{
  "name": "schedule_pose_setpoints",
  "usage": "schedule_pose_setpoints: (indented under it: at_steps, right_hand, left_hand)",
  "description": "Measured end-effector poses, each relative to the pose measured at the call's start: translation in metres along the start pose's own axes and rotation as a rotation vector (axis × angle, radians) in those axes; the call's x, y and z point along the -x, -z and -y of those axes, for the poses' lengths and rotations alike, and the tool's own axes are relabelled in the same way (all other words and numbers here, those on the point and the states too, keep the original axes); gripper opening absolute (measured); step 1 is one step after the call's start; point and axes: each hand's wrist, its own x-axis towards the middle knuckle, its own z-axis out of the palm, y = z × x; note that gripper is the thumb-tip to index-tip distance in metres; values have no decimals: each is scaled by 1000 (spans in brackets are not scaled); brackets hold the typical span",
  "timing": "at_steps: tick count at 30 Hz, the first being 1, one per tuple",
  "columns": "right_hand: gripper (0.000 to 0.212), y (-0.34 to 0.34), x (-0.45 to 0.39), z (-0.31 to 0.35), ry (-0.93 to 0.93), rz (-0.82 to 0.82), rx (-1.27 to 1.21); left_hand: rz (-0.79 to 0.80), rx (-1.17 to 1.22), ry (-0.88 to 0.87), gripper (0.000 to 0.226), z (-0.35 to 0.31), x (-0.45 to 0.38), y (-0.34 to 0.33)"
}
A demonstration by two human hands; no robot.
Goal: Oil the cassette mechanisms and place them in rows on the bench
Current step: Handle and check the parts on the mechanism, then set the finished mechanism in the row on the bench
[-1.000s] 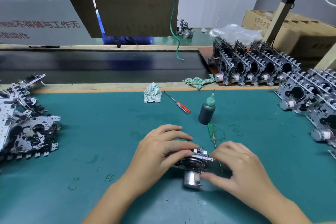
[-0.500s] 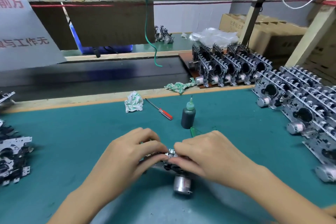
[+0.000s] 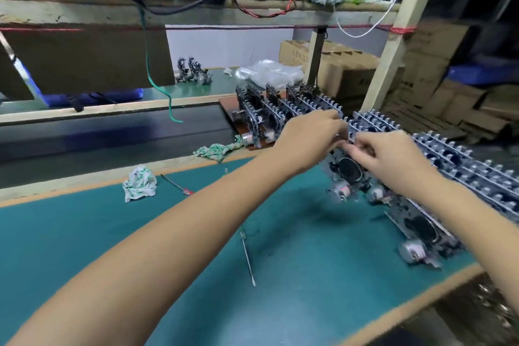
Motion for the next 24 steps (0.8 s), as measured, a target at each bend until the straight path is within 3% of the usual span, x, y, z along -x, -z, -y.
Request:
schedule_pose_setpoints:
  at_steps: [4, 9, 14, 18, 22, 24]
  right_hand:
    - [38, -17, -3, -29, -173, 57, 173]
    - [29, -35, 4, -45, -200, 102, 421]
    - [34, -35, 12, -55, -236, 171, 550]
    - [36, -26, 7, -36, -174, 127, 678]
    - [24, -15, 17, 15, -170, -19, 352]
    - [24, -16, 28, 50, -127, 21, 66]
  left_hand:
    - [130, 38, 61, 20, -8, -34, -34]
    - [315, 135, 97, 24, -19, -53, -63]
    - [510, 232, 102, 52, -28, -42, -78]
    - [509, 290, 109, 64, -29, -26, -66]
    - [322, 203, 126, 42, -20, 18, -31]
    - [241, 133, 161, 27, -12, 58, -7]
